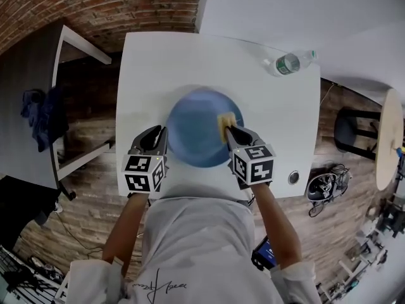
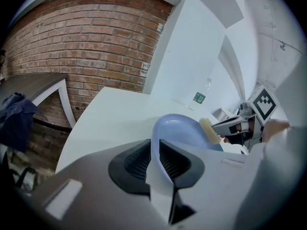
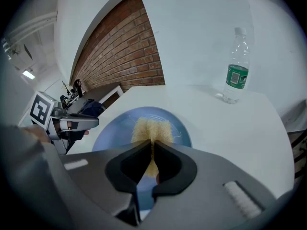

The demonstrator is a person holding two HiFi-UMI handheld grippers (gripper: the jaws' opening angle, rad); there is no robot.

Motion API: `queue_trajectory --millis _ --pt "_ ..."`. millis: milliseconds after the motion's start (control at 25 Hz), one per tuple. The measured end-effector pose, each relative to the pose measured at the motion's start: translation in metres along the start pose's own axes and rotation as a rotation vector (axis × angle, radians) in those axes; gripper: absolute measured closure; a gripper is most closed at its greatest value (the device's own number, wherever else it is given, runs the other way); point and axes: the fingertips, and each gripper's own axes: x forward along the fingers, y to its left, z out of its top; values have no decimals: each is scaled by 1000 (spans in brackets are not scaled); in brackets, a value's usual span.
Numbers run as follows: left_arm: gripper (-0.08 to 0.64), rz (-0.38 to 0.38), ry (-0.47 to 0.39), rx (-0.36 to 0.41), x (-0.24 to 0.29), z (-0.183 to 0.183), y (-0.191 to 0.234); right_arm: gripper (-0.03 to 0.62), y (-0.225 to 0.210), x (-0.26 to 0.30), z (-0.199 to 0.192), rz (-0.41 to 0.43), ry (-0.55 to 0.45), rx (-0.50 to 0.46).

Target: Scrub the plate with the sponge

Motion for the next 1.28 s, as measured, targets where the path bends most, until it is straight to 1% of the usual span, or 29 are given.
queue_trajectory --millis 120,200,520,640,920,1160,1280 --pt "486 -38 3 -37 6 1 1 566 -2 4 2 -25 10 -7" --pt "482 -47 6 -48 9 2 3 568 -2 7 4 -33 14 -7" --pt "465 -61 46 -18 24 -6 -2 568 -9 23 14 -84 35 14" --pt "465 -61 48 -21 27 -6 -1 568 -13 29 15 -110 47 30" --pt "465 -86 70 -17 33 -10 -3 568 -15 44 14 -137 82 46" --pt "477 -106 76 -21 37 -11 -4 568 -18 52 14 -156 102 63" --pt "499 -102 72 -23 37 -10 -2 568 -18 55 14 -160 110 63"
